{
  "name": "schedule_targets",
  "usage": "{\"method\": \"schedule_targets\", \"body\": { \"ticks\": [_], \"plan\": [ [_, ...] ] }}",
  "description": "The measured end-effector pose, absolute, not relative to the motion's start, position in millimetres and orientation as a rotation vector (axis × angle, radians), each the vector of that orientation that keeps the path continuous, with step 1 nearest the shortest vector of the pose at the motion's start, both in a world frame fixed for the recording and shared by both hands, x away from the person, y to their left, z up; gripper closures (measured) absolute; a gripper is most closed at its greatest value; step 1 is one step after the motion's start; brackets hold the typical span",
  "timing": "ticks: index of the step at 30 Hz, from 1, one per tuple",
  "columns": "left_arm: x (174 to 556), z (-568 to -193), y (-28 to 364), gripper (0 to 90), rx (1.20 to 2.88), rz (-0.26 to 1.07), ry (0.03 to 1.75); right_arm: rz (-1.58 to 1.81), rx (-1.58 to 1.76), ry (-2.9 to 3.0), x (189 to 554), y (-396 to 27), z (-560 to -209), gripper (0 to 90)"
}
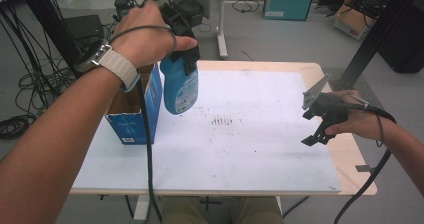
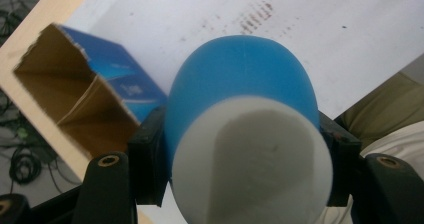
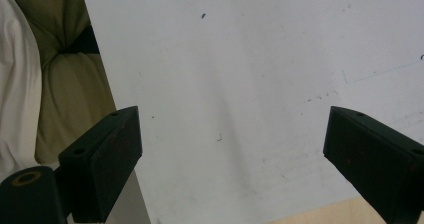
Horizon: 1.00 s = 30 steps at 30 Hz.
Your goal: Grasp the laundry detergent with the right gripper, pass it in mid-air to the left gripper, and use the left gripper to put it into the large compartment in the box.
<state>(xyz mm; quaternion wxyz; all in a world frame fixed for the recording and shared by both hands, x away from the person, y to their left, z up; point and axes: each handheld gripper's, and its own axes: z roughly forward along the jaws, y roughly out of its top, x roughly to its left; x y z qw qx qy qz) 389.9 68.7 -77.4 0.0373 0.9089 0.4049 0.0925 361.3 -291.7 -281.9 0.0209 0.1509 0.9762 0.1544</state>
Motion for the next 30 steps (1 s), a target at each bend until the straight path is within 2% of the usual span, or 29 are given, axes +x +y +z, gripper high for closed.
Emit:
{"method": "schedule_targets", "body": {
  "ticks": [18,30],
  "plan": [
    [411,-33,109,37.7,2.623,0.332,1.595,0.465,0.467,3.023,367,-291,-284,8.4],
    [420,-23,137,37.8,2.477,0.351,1.795,0.475,0.438,3.022,373,-292,-287,8.4]
  ]
}}
